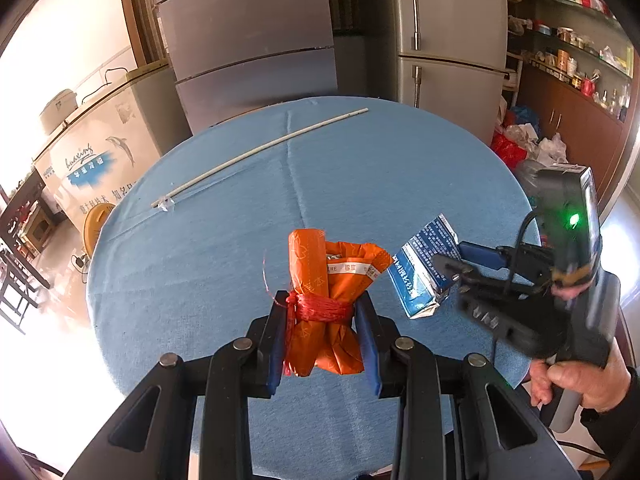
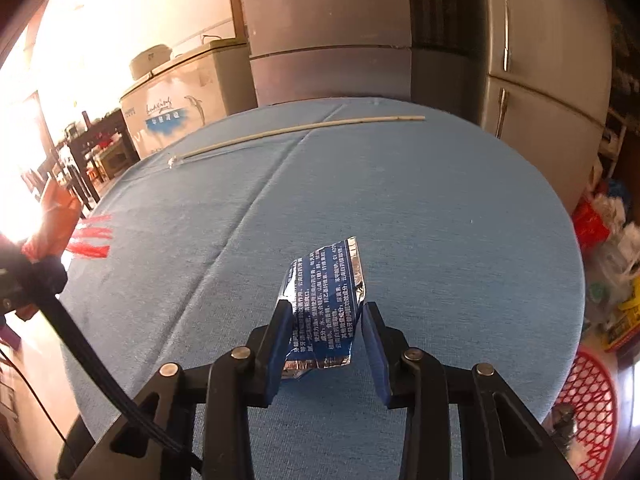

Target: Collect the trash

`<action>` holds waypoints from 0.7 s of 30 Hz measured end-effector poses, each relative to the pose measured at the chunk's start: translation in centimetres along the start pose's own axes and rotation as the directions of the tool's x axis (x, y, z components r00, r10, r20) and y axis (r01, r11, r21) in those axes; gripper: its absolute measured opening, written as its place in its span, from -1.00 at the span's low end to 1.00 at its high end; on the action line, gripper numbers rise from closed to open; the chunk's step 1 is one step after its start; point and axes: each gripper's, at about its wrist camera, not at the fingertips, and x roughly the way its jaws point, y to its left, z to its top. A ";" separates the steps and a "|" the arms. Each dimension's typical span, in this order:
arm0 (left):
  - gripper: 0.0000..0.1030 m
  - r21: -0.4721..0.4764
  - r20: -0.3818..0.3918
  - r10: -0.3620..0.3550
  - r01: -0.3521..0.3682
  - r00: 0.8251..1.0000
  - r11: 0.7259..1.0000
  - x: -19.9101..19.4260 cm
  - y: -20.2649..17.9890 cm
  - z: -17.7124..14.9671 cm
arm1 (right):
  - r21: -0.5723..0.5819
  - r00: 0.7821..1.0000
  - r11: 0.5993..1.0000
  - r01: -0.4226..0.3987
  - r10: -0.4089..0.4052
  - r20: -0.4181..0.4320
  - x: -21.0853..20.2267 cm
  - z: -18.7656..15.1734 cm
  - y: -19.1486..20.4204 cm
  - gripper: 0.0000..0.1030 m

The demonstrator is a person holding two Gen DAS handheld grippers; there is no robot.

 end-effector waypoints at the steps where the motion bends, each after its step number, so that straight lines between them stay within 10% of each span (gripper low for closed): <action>1: -0.35 -0.001 0.000 0.000 0.000 1.000 1.000 0.0 0.0 0.0 | 0.025 1.000 1.000 -0.015 0.016 -0.003 0.1 0.0 -0.5 -0.45; 14: -0.35 -0.011 -0.009 -0.008 0.008 1.000 1.000 0.3 0.4 0.0 | 0.339 0.989 0.932 -0.132 0.149 -0.023 -0.6 -1.2 -7.7 -0.55; 17: -0.35 -0.014 -0.009 -0.011 0.011 1.000 1.000 0.4 0.7 0.1 | 0.456 0.951 0.858 -0.236 0.301 -0.075 0.9 -1.2 -8.7 -0.45; 21: -0.35 -0.016 -0.009 -0.010 0.010 1.000 1.000 0.5 1.0 0.0 | 0.575 0.900 0.755 -0.314 0.429 -0.072 2.1 -2.3 -9.0 0.66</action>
